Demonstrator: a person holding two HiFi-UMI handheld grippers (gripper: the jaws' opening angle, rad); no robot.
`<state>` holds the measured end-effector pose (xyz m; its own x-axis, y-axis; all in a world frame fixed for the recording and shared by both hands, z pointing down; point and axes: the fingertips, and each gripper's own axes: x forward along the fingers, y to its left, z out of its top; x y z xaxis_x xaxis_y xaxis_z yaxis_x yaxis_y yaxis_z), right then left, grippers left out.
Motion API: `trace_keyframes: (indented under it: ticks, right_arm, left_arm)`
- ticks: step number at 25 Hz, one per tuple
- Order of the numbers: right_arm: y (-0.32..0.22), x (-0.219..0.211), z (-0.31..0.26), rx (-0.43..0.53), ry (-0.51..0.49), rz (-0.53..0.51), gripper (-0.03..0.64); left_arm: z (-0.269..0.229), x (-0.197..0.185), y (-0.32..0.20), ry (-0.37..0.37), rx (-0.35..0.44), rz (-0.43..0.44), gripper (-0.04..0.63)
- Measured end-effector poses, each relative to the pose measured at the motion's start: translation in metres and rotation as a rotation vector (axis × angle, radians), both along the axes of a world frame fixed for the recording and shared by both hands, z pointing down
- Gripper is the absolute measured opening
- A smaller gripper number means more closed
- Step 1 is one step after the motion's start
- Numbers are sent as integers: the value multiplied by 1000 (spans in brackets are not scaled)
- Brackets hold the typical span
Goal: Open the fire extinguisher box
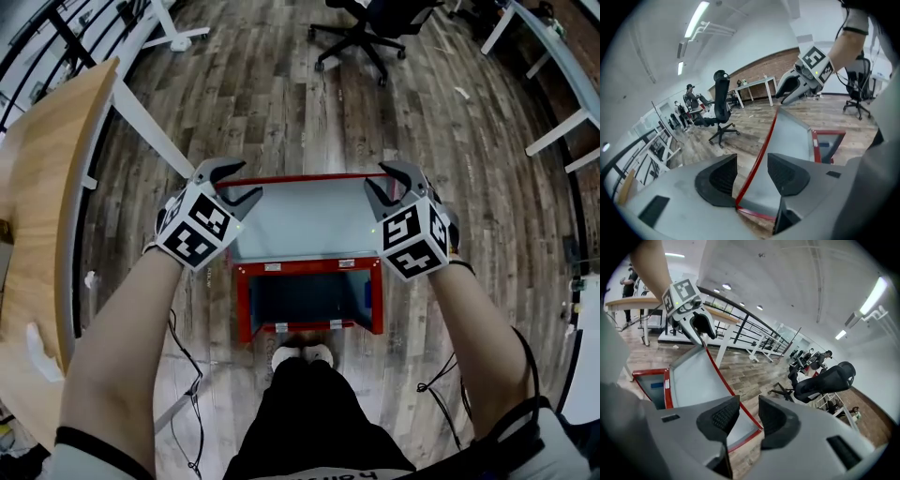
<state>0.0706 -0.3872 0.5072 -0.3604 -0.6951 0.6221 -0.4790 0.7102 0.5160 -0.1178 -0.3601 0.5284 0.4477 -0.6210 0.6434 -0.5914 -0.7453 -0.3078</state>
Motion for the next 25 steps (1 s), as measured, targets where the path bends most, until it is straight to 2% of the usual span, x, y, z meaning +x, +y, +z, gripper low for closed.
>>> trace_keyframes:
  ticks: [4, 8, 12, 16, 20, 23, 25]
  right_arm:
    - [29, -9, -24, -58, -75, -1, 124]
    - [55, -18, -53, -135, -201, 37, 119]
    - [80, -26, -93, -127, -232, 14, 120]
    - [113, -30, -138, -107, -256, -31, 118]
    - [143, -36, -180, -73, -277, -69, 118]
    - [162, -38, -213, -52, -320, -76, 118]
    - [170, -39, -234, -41, -373, -68, 118]
  left_arm:
    - [-36, 20, 24, 113, -19, 17, 201]
    - [-66, 44, 60, 154, -55, 104, 201]
    - [-102, 66, 97, 162, -67, 187, 200]
    - [-147, 96, 146, 223, -80, 284, 201]
    - [-189, 113, 191, 232, -12, 332, 200]
    - [-219, 121, 212, 247, 51, 321, 199]
    - [-241, 123, 217, 290, 75, 289, 199]
